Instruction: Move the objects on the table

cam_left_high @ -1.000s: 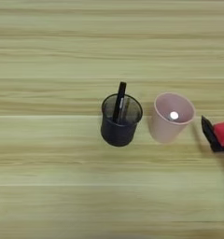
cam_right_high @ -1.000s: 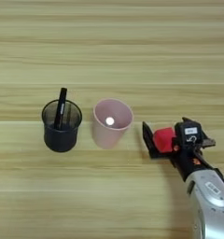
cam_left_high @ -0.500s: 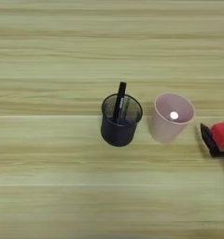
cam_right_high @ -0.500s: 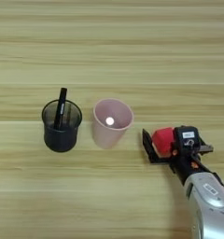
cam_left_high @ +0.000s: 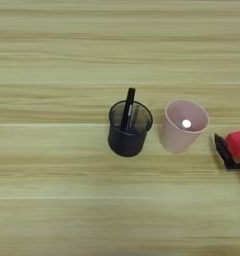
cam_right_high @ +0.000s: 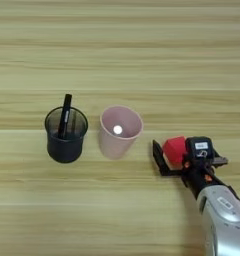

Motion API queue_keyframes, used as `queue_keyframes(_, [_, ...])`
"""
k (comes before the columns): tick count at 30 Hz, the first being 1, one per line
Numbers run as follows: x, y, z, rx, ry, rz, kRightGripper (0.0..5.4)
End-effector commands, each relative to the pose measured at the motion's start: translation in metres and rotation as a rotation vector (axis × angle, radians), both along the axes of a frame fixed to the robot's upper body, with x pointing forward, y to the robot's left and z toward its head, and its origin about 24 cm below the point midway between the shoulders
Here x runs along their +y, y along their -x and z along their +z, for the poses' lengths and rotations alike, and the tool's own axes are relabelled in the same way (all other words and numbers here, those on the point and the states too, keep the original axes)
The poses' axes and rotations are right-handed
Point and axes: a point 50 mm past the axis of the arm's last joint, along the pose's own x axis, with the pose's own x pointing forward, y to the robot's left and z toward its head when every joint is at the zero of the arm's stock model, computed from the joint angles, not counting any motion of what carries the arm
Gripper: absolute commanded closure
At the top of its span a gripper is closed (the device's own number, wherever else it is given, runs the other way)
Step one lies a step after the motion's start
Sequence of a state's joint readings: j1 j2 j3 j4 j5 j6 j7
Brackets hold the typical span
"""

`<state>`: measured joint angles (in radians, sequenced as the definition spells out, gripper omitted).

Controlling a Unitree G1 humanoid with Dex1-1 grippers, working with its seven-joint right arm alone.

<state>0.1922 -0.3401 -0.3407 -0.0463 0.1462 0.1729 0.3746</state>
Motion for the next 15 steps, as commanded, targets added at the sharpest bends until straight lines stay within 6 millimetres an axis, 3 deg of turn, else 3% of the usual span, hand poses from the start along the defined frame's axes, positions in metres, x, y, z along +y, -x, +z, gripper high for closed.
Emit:
queue_keyframes(1, [-0.0034, -0.0128, 0.022, -0.08, 0.059, 0.014, 0.05])
queue_keyframes(15, [-0.0041, -0.0126, 0.0185, -0.059, 0.056, 0.009, 0.05])
